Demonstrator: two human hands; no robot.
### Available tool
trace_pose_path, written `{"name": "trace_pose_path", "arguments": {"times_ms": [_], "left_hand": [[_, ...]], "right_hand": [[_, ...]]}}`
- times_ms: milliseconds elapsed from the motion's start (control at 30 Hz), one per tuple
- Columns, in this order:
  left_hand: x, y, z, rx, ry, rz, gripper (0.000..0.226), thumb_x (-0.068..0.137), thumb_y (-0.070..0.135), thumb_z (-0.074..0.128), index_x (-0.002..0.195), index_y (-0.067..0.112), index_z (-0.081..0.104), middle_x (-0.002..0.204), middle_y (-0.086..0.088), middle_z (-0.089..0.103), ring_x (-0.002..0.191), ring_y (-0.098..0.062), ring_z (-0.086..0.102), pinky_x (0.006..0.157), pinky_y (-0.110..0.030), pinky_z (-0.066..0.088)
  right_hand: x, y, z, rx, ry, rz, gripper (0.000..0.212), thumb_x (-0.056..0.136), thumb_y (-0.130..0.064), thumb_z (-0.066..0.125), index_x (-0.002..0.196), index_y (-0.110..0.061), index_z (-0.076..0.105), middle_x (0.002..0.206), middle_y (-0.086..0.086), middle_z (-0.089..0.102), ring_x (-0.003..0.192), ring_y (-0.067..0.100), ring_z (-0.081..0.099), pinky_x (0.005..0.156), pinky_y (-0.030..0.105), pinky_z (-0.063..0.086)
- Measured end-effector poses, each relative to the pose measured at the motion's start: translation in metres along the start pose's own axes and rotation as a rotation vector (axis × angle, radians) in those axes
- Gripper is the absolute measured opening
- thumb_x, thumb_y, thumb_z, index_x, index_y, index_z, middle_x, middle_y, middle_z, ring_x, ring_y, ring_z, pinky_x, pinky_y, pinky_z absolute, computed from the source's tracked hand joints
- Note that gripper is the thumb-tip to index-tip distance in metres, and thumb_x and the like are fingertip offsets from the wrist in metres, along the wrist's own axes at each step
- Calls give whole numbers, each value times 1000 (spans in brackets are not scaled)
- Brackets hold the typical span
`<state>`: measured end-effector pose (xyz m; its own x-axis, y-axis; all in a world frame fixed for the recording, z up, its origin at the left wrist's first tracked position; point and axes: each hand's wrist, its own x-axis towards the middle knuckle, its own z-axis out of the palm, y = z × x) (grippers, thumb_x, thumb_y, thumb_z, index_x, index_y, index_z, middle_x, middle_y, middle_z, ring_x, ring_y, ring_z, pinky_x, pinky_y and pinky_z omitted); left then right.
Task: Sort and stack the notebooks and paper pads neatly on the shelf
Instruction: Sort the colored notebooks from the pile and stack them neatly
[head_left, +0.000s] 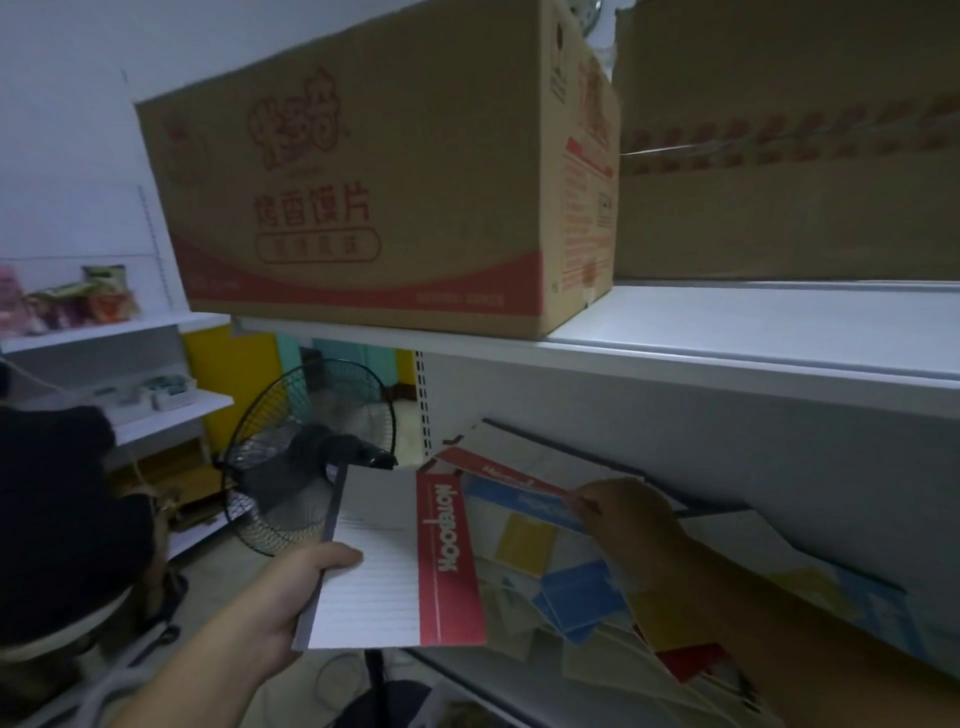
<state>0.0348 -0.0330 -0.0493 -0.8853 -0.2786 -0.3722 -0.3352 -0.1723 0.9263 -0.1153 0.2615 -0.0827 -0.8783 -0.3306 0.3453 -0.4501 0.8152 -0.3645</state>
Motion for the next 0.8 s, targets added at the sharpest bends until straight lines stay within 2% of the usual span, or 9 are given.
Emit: {"name": "trace_pose_path", "arguments": {"times_ms": [100, 233, 300, 400, 467, 533, 600, 733, 800], "left_hand": [[1, -1, 2, 13, -4, 2, 25, 88, 5, 53, 112, 1, 54, 95, -31, 64, 82, -44, 62, 70, -50, 52], [1, -4, 3, 4, -57, -13, 25, 89, 5, 52, 113, 11, 57, 102, -30, 67, 88, -45, 64, 76, -53, 53], [2, -8, 2, -19, -91, -34, 26, 90, 11, 54, 116, 12, 58, 105, -29, 67, 96, -47, 63, 84, -57, 51], [3, -12, 3, -56, -120, -59, 38, 84, 21, 60, 120, 9, 59, 111, -29, 65, 102, -48, 61, 96, -63, 42], [0, -14, 8, -59, -136, -110, 48, 77, 32, 65, 116, 4, 60, 109, -30, 64, 99, -46, 61, 93, -58, 44], [-3, -15, 15, -55, -197, -148, 59, 71, 40, 70, 112, -1, 63, 111, -32, 62, 102, -49, 58, 90, -55, 47], [-5, -16, 22, -50, -262, -127, 52, 70, 27, 73, 112, -3, 64, 118, -35, 59, 111, -54, 53, 101, -61, 38], [-2, -20, 19, -29, -243, -31, 39, 78, 5, 60, 117, 7, 59, 103, -28, 68, 97, -47, 63, 93, -57, 45], [0, -22, 11, -65, -218, 12, 36, 83, 5, 56, 118, 10, 59, 98, -25, 70, 85, -40, 67, 79, -49, 51]], "right_hand": [[2, 3, -16, 160, 137, 90, 37, 97, -33, 38, 78, -8, 59, 79, 7, 61, 81, 24, 63, 67, 29, 40], [5, 1, -33, 1016, 402, 363, 26, 95, -10, 51, 72, -4, 60, 65, 8, 66, 69, 25, 61, 71, 36, 54], [3, 0, -44, 1500, 407, 389, 33, 94, 0, 47, 63, -4, 60, 54, 6, 63, 59, 22, 62, 61, 30, 59], [-4, -6, -50, 1819, 301, 371, 44, 87, -1, 51, 45, -7, 64, 56, 9, 62, 54, 22, 64, 55, 33, 59], [-6, -19, -48, 1795, 217, 362, 37, 79, -3, 56, 42, -7, 62, 53, 9, 62, 51, 21, 63, 51, 30, 58], [-8, -32, -37, 1651, 133, 332, 41, 86, 1, 43, 49, -5, 60, 56, 10, 62, 55, 24, 61, 49, 25, 53], [-11, -45, -26, 1460, 53, 252, 40, 87, 6, 33, 58, -4, 59, 67, 13, 61, 65, 27, 56, 58, 28, 49], [-8, -49, -15, 1158, 79, 304, 19, 94, -10, 51, 101, -9, 69, 94, 6, 66, 83, 19, 62, 74, 29, 50], [-3, -32, -9, 723, 111, 276, 26, 93, -15, 56, 119, -16, 61, 112, -3, 58, 100, 15, 57, 83, 30, 48]]}}
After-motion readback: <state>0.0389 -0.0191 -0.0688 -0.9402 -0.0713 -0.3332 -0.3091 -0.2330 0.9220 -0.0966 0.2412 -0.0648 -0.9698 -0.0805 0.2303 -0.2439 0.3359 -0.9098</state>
